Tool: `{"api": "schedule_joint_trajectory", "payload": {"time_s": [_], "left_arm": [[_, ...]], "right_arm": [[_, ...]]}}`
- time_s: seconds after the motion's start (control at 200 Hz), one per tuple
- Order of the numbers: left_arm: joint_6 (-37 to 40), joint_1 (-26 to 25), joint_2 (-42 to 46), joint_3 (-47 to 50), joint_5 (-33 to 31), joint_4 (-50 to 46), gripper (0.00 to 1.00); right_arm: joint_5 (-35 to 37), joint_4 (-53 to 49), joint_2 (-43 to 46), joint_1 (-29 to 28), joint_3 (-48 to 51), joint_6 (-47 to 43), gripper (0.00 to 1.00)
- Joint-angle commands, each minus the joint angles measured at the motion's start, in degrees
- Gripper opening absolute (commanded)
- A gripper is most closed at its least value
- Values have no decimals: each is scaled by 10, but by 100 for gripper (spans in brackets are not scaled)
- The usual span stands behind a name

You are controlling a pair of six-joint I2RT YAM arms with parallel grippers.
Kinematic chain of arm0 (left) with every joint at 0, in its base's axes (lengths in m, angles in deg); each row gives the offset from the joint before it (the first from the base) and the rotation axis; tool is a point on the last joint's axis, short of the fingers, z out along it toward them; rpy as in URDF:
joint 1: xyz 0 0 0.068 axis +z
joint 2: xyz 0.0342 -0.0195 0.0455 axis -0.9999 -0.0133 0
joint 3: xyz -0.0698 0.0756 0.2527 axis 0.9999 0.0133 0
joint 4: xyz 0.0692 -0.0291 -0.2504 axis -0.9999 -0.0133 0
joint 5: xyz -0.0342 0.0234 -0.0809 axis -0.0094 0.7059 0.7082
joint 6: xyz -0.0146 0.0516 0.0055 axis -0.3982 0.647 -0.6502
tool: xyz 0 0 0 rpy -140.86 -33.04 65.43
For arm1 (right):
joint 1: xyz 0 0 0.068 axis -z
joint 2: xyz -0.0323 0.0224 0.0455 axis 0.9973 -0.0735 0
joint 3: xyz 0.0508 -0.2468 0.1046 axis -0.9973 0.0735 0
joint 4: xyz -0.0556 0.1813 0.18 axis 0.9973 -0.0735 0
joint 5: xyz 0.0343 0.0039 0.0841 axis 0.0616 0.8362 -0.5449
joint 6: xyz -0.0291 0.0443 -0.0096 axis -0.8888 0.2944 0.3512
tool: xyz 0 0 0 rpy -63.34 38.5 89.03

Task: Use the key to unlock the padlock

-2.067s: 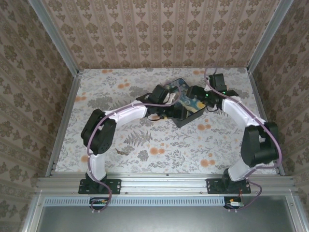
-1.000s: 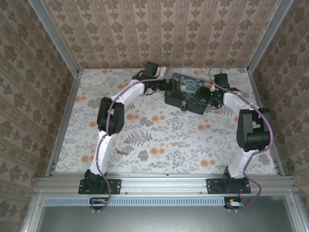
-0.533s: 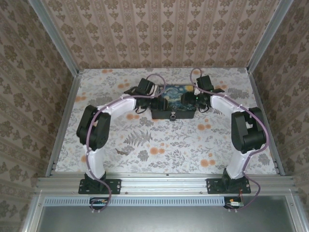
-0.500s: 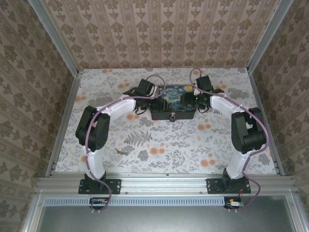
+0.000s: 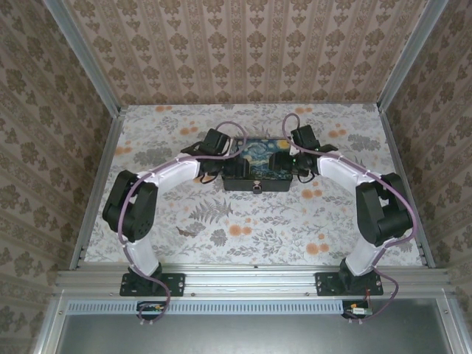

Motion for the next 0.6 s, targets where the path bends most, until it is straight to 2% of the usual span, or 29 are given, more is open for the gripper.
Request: {"api": "schedule_joint_trajectory", "payload": {"time_s": [0.0,0.185,0.31,0.435,0.595], "left_arm": [[6,-4,52,11,-8,-21,95],[-20,0,138,2,-87,-157,97],[-109,16,202,28,-155,-296,95],[-224,27,270,100,-186,-421,84],[-338,16,348,197,-174,-485,66]], "right_arm": [[-39,-36,41,-11,-12,-9,83],[2,-96,100,11,-42,-51,87],[5,-114,124,12,-41,-59,84],[-21,-91,139,0,-21,-47,75],[-30,-78,136,-27,-18,-41,70]]}}
